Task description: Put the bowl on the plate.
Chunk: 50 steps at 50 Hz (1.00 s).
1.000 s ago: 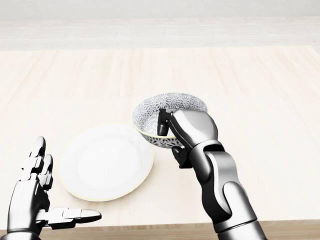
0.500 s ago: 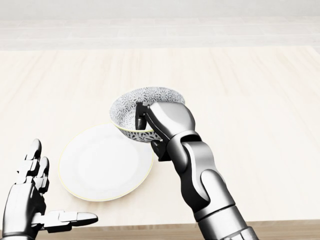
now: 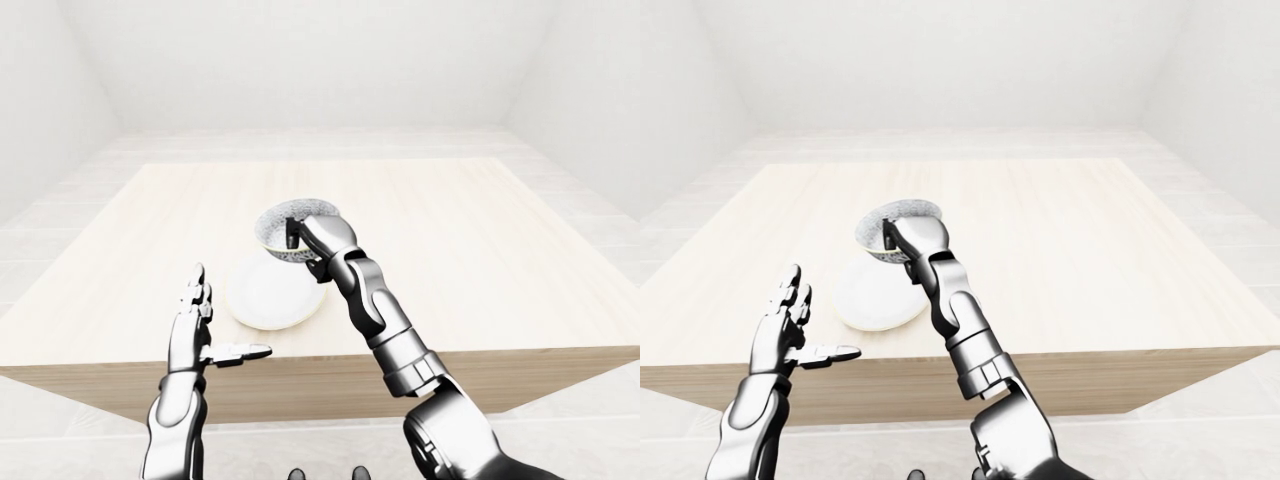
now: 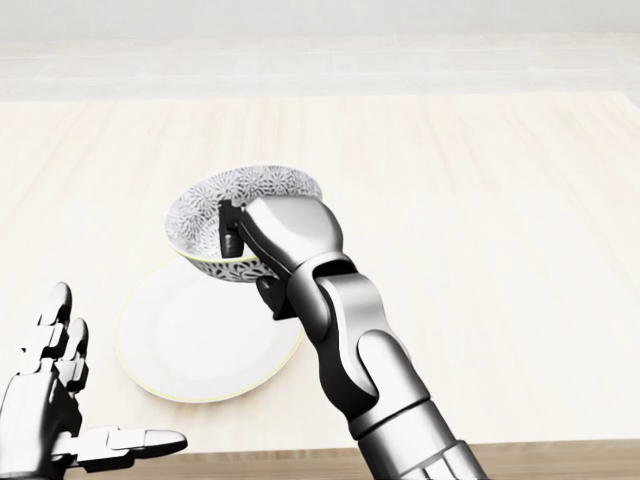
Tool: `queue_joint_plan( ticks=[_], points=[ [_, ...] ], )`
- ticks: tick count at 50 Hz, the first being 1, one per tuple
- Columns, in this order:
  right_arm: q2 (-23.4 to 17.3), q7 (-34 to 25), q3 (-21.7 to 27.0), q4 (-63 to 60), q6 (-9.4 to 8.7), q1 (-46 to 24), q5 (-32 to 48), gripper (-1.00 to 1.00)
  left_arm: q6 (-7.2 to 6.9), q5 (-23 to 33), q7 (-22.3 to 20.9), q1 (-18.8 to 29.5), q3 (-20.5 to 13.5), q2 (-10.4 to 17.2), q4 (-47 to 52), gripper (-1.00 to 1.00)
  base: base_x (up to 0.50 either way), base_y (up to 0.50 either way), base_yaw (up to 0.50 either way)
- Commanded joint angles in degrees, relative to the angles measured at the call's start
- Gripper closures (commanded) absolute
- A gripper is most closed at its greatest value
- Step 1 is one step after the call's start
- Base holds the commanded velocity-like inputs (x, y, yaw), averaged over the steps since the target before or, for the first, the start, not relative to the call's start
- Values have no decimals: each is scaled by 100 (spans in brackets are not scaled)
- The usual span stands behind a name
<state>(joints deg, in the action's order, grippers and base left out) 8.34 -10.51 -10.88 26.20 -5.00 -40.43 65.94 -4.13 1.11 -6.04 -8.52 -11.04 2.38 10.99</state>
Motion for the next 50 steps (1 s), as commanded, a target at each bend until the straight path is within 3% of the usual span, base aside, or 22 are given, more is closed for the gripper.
queue_joint_plan(
  ticks=[1, 14, 50],
  points=[
    [266, 82, -107, -49, 0, -60, 97, 100, -17, -5, -39, -54, -56, -12, 79, -100, 0, 0, 0],
    [462, 267, -176, 219, 0, 16, 119, 100, -87, 4, -44, -24, -76, -25, 140, -100, 0, 0, 0],
    [896, 876, -359, 1349, 0, -148, 83, 100, -87, 12, -117, -133, -160, -44, 267, -100, 0, 0, 0]
  ],
)
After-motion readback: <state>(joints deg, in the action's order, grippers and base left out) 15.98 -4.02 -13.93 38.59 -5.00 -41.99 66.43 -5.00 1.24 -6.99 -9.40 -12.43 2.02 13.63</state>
